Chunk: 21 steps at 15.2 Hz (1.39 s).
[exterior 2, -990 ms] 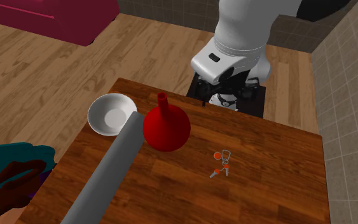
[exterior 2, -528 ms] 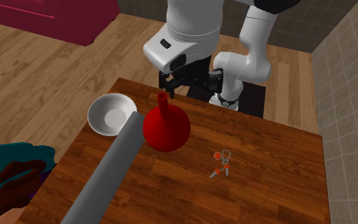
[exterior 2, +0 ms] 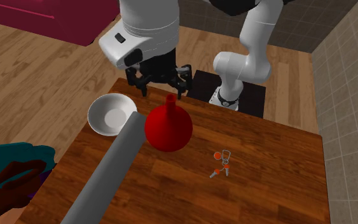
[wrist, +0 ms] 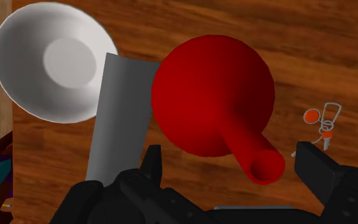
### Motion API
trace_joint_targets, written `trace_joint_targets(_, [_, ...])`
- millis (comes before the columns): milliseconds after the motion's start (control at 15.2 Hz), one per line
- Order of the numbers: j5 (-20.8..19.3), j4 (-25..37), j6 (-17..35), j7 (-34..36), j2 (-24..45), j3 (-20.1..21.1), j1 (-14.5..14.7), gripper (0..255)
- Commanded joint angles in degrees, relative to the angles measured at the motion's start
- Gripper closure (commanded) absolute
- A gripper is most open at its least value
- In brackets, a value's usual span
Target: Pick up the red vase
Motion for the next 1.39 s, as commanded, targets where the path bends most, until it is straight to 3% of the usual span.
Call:
trace_joint_targets(0, [-0.19,-1.73,1.35,0.05,-0.42,-0.04,-0.08,0])
trace_joint_targets(330, [-0.5,-5.41,4.09,0.35,-1.39,-0.07,-0.24,0])
trace_joint_targets(396, [-0.53,-5.65,4.21,0.4,-1.52,-0.04,-0.24,255])
trace_joint_targets(990, [-0.5,-5.41,4.09,0.34,-1.39,-0.07,-0.24,255])
trace_joint_targets(1320, [-0.06,-0.21,0.25,-0.08,0.01,-0.05,-0.01,255])
